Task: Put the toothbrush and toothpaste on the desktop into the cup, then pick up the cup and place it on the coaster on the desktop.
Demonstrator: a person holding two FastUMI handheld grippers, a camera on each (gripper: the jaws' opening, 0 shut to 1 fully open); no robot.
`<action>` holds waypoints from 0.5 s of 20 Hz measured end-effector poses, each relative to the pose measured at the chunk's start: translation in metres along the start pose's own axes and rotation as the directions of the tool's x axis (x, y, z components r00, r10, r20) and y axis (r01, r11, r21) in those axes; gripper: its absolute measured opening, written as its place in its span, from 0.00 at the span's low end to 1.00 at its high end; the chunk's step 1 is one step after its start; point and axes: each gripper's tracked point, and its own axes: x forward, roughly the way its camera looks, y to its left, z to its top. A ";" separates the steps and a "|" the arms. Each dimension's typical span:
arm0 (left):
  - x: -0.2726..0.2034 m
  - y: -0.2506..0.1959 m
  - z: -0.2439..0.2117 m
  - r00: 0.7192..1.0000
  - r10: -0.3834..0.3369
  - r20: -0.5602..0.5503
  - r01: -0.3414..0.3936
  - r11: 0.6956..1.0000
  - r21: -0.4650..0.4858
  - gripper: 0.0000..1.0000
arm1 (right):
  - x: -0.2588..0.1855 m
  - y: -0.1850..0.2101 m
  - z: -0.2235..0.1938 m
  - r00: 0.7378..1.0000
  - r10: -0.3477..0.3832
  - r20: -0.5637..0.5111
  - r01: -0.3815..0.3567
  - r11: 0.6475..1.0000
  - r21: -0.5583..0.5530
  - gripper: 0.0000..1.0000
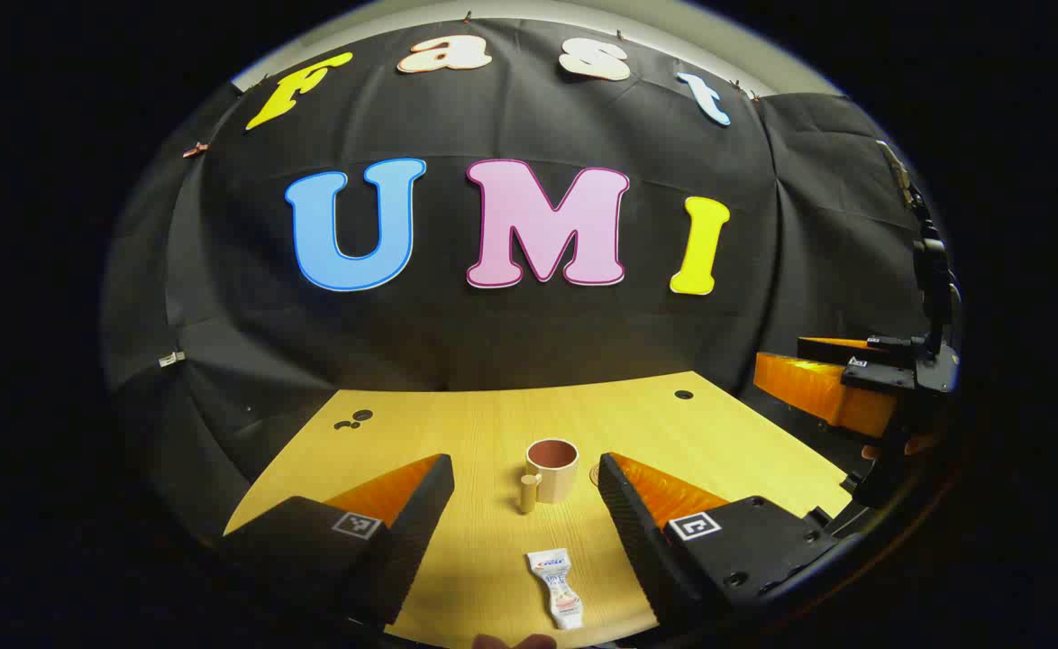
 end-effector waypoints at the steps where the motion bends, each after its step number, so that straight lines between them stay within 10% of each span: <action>1: 0.000 -0.001 -0.002 1.000 0.002 -0.001 -0.002 1.000 0.002 1.00 | 0.000 0.000 -0.001 1.000 0.002 -0.002 -0.002 1.000 -0.002 0.97; 10: 0.001 -0.010 -0.012 0.999 0.008 -0.032 -0.007 1.000 0.010 1.00 | -0.002 -0.006 -0.006 1.000 0.008 -0.012 -0.008 1.000 -0.002 0.97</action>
